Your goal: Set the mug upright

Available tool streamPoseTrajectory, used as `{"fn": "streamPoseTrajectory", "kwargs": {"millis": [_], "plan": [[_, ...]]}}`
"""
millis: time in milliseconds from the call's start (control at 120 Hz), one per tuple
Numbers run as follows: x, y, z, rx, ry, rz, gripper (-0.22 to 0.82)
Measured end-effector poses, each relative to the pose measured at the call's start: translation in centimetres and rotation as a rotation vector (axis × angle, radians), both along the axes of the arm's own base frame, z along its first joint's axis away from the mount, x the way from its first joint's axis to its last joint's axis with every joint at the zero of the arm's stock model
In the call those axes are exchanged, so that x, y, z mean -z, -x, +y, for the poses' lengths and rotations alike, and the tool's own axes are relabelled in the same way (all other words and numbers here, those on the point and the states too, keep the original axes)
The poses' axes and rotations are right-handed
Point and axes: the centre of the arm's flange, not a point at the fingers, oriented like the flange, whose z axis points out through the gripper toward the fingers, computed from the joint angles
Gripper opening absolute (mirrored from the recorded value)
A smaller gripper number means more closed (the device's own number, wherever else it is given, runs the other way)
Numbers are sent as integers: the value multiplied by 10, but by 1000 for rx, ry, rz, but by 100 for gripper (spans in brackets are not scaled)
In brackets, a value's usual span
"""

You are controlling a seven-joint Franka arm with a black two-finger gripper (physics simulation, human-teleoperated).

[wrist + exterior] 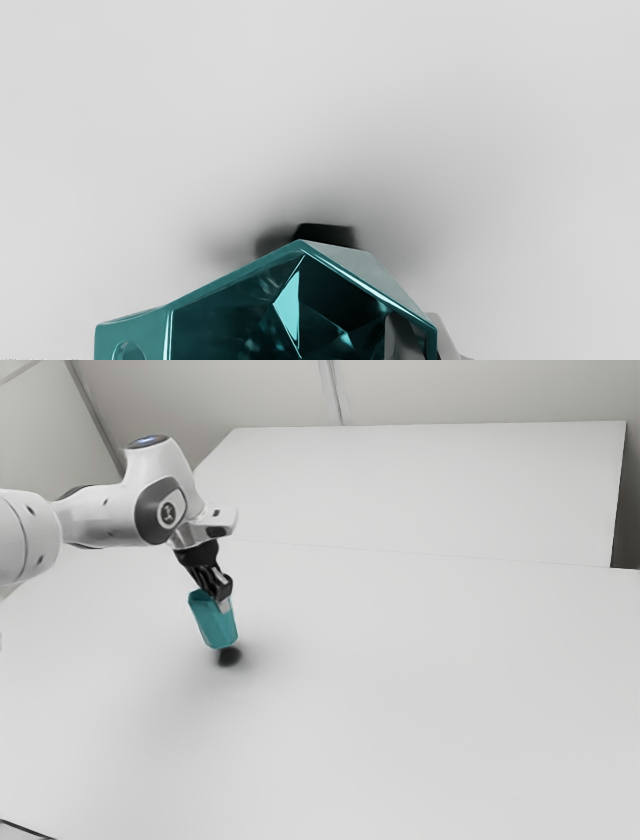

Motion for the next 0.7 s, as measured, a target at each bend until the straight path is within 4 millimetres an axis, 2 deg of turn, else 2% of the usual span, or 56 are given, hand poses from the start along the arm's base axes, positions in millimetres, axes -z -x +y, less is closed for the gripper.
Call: {"fn": "streamPoseTrajectory", "kwargs": {"millis": [192,367,567,700], "plan": [[6,-11,-9,-25,-52,19,-18],[4,-22,-29,-2,-135,27,-18],[7,-25,-57,24,-239,53,-18],[12,-25,-59,3,-278,64,-18]]}}
